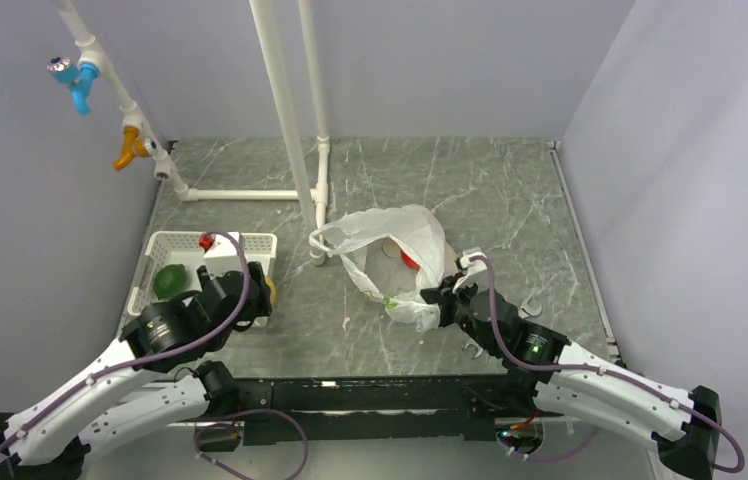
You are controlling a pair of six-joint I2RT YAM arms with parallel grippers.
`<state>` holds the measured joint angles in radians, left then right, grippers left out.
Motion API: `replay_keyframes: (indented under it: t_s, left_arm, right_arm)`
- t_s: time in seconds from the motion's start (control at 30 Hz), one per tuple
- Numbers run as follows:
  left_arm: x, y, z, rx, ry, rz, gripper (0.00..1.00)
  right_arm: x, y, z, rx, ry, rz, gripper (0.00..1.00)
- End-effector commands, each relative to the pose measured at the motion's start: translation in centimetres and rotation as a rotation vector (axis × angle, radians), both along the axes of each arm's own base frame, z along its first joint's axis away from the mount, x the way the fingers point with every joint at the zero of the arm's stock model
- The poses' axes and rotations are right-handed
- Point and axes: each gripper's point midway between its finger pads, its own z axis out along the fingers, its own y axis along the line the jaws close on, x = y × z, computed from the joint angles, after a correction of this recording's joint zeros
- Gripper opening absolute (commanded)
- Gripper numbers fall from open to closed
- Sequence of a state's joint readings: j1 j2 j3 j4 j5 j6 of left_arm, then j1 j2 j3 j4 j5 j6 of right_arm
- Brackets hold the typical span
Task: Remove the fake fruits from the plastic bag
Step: Place the fake fruit in the bin.
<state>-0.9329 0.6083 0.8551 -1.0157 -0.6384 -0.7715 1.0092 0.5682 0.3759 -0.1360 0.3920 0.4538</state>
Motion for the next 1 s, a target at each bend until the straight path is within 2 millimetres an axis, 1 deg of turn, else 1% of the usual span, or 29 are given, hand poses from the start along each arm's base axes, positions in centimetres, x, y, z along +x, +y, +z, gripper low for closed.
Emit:
replay_keyframes:
  t_s: [0.0, 0.03, 0.1, 0.13, 0.23, 0.3, 0.4, 0.47, 0.5, 0.53, 0.57, 0.6, 0.63, 0.67, 0.73, 0.8, 0.83, 0.97]
  left_arm:
    - [2.1, 4.3, 0.9, 0.154, -0.07, 0.245, 0.1]
    - [2.5, 4.9, 0.5, 0.189, -0.065, 0.276, 0.1]
    - [3.4, 5.2, -0.3, 0.225, -0.043, 0.298, 0.1]
    - [3.9, 5.0, -0.7, 0.228, -0.035, 0.295, 0.1]
    - [5.5, 5.7, -2.0, 0.222, -0.014, 0.33, 0.13]
    - [6.1, 6.8, -3.0, 0.236, 0.007, 0.359, 0.15]
    - [6.8, 8.6, -4.9, 0.245, 0.073, 0.405, 0.22]
    - [7.0, 9.0, -6.4, 0.221, 0.127, 0.42, 0.26]
    - [7.0, 9.0, -6.8, 0.201, 0.15, 0.424, 0.32]
    - [6.9, 8.8, -7.1, 0.183, 0.17, 0.427, 0.44]
    - [6.8, 8.7, -7.3, 0.168, 0.181, 0.435, 0.59]
    - [6.7, 8.7, -7.3, 0.154, 0.181, 0.445, 0.77]
    - [6.6, 8.6, -7.3, 0.139, 0.178, 0.45, 0.89]
    - [6.4, 8.5, -7.2, 0.123, 0.172, 0.454, 0.98]
    - [5.9, 8.5, -6.9, 0.095, 0.162, 0.458, 0.99]
    - [5.5, 8.2, -6.0, 0.062, 0.136, 0.445, 0.99]
    - [5.4, 8.0, -5.6, 0.046, 0.122, 0.431, 0.99]
    - [4.5, 7.1, -2.9, -0.026, 0.063, 0.365, 0.99]
  right_arm:
    - [-0.1, -0.2, 2.2, 0.044, -0.046, 0.008, 0.0]
    - [-0.2, -0.1, 2.4, 0.048, -0.05, 0.02, 0.0]
    - [-0.3, 0.1, 2.8, 0.046, -0.054, 0.038, 0.0]
    - [-0.4, 0.2, 2.8, 0.039, -0.051, 0.043, 0.0]
    - [-0.4, 0.5, 2.7, 0.026, -0.041, 0.054, 0.0]
    - [-0.4, 0.7, 2.5, 0.03, -0.039, 0.058, 0.0]
    - [-0.2, 1.1, 2.7, 0.035, -0.036, 0.062, 0.0]
    - [-0.2, 1.5, 2.6, 0.027, -0.042, 0.081, 0.0]
    - [-0.2, 1.7, 2.5, 0.024, -0.046, 0.087, 0.0]
    - [-0.1, 1.8, 2.4, 0.017, -0.045, 0.088, 0.0]
    - [0.0, 2.0, 2.4, 0.01, -0.047, 0.095, 0.0]
    - [0.0, 2.2, 2.3, -0.001, -0.05, 0.106, 0.0]
    - [0.0, 2.4, 2.3, -0.012, -0.053, 0.118, 0.0]
    - [0.0, 2.8, 2.2, -0.022, -0.056, 0.133, 0.0]
    - [0.3, 3.2, 2.4, -0.033, -0.057, 0.147, 0.0]
    - [0.4, 4.0, 2.8, -0.042, -0.065, 0.184, 0.0]
    - [0.3, 4.6, 2.7, -0.05, -0.065, 0.212, 0.0]
    - [0.4, 6.1, 3.4, -0.067, -0.073, 0.28, 0.0]
